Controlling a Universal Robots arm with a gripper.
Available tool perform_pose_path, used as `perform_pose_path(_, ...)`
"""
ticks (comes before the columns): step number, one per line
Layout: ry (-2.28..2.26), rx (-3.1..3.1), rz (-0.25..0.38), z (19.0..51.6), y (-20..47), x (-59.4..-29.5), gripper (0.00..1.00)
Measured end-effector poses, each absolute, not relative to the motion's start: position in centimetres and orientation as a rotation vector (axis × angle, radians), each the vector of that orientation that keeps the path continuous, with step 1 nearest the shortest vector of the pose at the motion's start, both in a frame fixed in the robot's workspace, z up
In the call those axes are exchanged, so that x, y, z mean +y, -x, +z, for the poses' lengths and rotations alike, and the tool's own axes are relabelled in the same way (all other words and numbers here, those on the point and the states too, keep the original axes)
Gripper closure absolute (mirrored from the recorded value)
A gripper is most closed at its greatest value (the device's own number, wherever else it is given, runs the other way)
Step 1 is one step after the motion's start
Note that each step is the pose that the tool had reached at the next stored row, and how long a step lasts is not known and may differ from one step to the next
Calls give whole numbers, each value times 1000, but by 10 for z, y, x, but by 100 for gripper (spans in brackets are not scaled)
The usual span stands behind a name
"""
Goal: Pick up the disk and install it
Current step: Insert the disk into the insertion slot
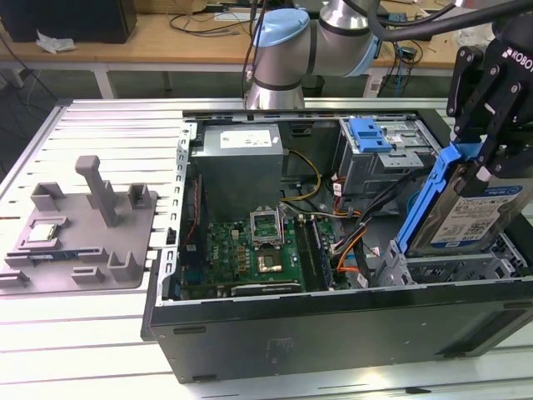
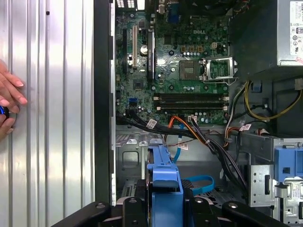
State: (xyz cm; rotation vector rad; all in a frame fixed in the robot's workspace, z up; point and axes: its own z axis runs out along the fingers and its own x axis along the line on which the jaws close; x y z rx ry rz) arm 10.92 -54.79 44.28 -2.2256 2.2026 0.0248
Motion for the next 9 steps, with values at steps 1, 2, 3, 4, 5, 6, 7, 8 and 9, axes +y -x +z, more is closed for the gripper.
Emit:
perform_pose_path(1,2226,2203,25,443,-109,-548,63)
perform_pose_path(2,2226,2203,25,442,-109,-548,63)
perform_pose_path(3,2226,2203,25,442,-109,-548,63)
perform_pose_path(4,2225,2203,25,442,-109,-548,63)
perform_pose_path(5,2226,2203,25,441,-109,-548,63)
perform_pose_path(6,2226,2203,25,441,-109,-548,63)
perform_pose_path(7,2225,2203,25,440,-109,-548,63)
perform_pose_path(8,2226,2203,25,439,-109,-548,63)
perform_pose_path(9,2225,2203,25,438,-109,-548,63)
